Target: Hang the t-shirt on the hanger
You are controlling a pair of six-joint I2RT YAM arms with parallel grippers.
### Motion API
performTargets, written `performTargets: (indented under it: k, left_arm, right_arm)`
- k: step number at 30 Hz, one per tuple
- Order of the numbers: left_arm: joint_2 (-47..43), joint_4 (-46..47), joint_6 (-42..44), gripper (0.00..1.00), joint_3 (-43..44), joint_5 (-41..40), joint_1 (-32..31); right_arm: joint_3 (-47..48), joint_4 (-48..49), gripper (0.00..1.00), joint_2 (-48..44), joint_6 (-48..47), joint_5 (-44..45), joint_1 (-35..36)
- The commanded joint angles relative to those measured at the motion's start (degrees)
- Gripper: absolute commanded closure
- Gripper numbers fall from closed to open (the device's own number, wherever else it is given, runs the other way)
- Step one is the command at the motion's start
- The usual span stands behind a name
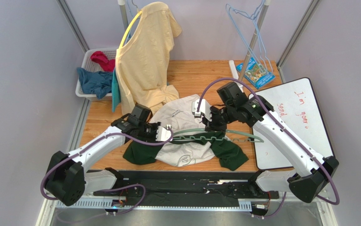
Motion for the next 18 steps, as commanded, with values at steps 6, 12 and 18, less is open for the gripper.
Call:
performTargets:
  k: [6,12,18]
  left_arm:
    - [1.43,-1.11,0.58,1.0,3.09,2.23,0.7]
    - [1.69,-1.9,0.93,1.0,3.53,2.66,0.88]
    - [2.21,-2.6,1.55,1.0,4.32,3.02,1.41]
  right_arm:
    - [4.44,3.38,1.0,1.34,0.08,-1.1,0.13]
    - [7.25,2.24,1.0,-0.59,2.63,0.05,0.13]
    - [5.68,3.37,1.0,-0.68,4.39,-1.19,0.13]
